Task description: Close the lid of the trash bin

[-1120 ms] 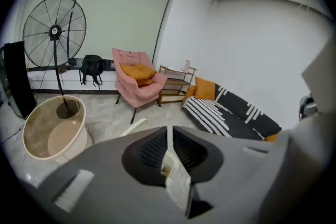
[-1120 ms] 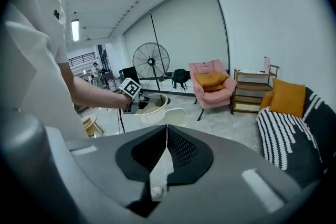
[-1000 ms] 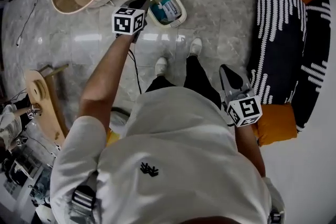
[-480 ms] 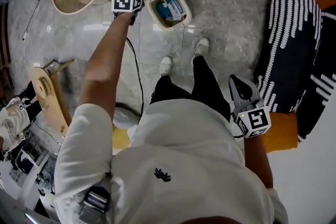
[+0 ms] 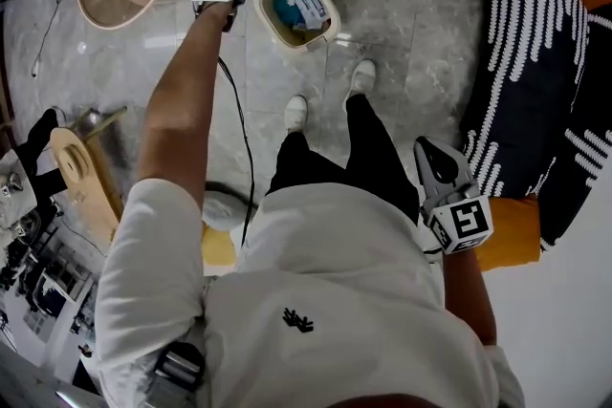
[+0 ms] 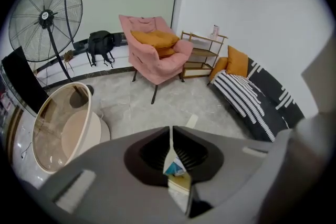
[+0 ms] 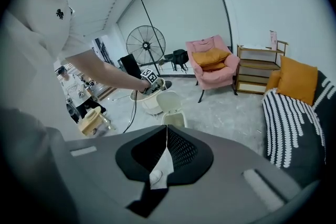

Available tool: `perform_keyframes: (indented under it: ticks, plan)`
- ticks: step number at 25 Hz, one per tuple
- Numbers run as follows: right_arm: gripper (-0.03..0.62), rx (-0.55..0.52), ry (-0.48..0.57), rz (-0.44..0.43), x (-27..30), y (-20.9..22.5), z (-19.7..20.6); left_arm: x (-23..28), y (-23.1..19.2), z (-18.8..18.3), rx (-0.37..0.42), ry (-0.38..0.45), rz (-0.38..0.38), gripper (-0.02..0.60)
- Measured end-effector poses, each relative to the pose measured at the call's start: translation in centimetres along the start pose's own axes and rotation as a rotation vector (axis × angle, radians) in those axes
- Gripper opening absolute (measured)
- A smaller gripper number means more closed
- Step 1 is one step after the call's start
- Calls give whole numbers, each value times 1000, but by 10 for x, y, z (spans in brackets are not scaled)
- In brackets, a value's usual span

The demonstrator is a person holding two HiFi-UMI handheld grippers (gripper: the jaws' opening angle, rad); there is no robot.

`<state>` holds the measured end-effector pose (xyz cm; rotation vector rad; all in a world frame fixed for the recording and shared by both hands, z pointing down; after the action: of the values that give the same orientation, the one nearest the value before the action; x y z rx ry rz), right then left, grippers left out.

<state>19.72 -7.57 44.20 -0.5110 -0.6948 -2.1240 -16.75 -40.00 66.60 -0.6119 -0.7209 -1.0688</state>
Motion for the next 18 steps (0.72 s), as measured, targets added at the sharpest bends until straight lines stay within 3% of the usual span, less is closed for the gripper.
perform_keyframes:
  ticks: [7, 18]
  plan:
    - [3, 15, 0, 0, 5, 6, -1, 11, 3, 7, 6, -58, -4, 60]
    - [3, 22, 13, -13, 10, 5, -1, 11, 22, 22, -16, -80, 32, 60]
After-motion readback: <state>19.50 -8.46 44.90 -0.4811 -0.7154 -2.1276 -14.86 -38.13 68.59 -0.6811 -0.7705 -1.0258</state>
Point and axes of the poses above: the fingertips, and each gripper's own axes: x forward along the fingers, y to its right, z out of its underside, the point moved 1 cm from there along -x, backward along the fingers, and after that the axes turned 8 degrees about y, right-handed, at the moved point
